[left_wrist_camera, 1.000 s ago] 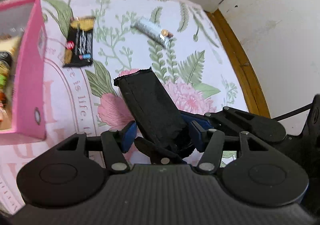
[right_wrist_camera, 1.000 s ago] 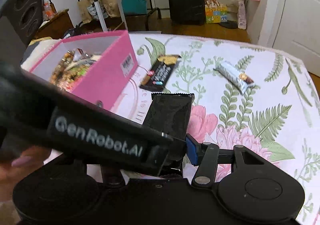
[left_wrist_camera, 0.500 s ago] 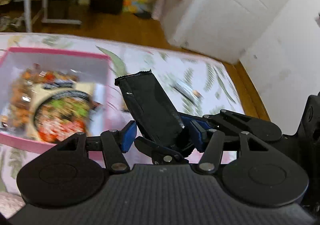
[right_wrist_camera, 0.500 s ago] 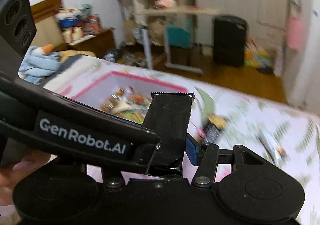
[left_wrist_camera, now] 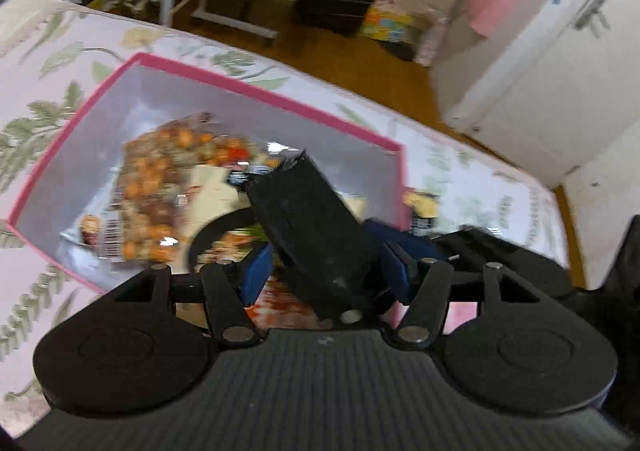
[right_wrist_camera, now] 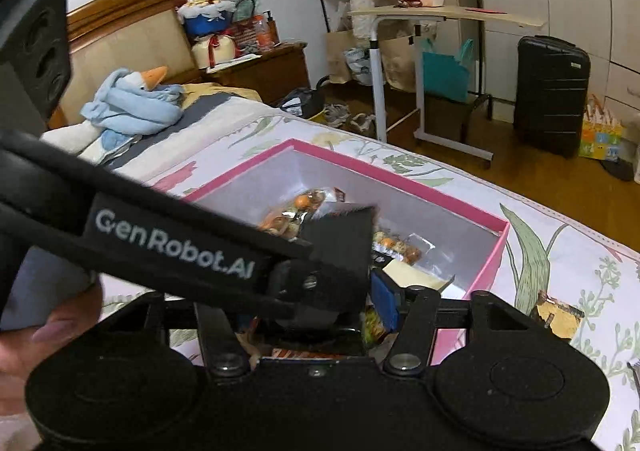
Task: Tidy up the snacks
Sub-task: 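Carry the black bar into the pink box and open the left tool, then grasp the black NB cracker packet with the left tool while the right tool grasps the white bar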
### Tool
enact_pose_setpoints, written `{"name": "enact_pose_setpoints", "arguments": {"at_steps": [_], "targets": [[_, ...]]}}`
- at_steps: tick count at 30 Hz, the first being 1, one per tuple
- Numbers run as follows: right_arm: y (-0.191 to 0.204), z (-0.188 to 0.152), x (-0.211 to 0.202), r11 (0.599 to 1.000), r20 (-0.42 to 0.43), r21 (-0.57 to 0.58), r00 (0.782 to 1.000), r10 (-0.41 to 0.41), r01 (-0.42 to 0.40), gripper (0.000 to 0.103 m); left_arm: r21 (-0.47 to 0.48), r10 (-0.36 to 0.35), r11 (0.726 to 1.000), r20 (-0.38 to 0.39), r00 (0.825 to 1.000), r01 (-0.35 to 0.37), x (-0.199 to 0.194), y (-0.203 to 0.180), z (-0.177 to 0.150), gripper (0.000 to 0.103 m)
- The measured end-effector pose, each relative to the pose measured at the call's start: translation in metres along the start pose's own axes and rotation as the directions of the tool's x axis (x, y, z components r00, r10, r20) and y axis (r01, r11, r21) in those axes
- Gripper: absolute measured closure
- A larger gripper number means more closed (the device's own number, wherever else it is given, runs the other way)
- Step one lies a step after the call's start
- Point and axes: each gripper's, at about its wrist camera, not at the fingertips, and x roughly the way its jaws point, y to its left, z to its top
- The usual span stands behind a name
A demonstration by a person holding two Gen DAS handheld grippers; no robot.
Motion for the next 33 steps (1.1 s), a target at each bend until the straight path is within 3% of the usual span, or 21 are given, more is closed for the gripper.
{"name": "enact_pose_setpoints", "arguments": {"at_steps": [4,12,21,28,33], "targets": [[-0.006,-0.007,-0.012,0.999,0.007,0.03,1.0,-0.018,0.018,0.034,0.045,0.043,0.998,0.024,0.999,-0.044,-0.003,-0.001,-0.005,0.041],[-0.04,-0.025,-0.085,0.994,0.028,0.056,0.995,-0.092,0.09,0.032,0.106,-0.037,0.994,0.0,0.999,0.036,-0.029,-0.021,-0.004,0.041],[-0.097,-0.066,-0.162,0.974,0.047,0.049,0.974,-0.223,0.22,0.032,0.279,-0.083,0.956,-0.014,0.996,0.084,-0.04,-0.085,-0.009,0.041],[-0.154,-0.075,-0.172,0.954,0.03,0.09,0.956,-0.291,0.287,0.031,0.371,-0.096,0.922,-0.053,0.994,0.109,0.003,-0.145,-0.017,0.041],[-0.196,-0.08,-0.151,0.967,-0.031,0.088,0.971,-0.236,0.238,0.031,0.415,-0.021,0.909,-0.073,0.997,0.05,0.069,-0.176,-0.027,0.041]]}}
